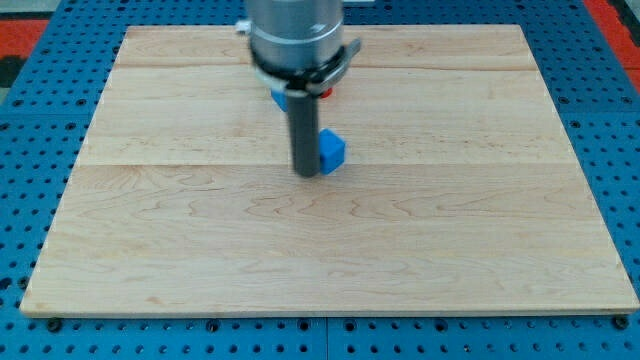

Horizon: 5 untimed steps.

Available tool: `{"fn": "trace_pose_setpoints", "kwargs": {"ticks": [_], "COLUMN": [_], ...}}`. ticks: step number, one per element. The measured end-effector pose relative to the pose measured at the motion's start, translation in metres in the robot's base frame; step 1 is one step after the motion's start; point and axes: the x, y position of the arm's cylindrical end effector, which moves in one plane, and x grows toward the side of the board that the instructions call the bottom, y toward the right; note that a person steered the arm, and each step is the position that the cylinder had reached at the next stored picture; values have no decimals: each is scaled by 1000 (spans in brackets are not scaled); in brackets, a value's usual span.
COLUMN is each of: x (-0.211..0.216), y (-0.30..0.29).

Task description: Slide blue cube below blue triangle

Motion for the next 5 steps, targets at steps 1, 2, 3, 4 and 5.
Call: {"fn": "trace_pose_setpoints", "kwargs": {"ticks": [1,2,3,4,5], "x": [-89,-74,-8,19,-32], "y": [11,18,1,56,124]}}
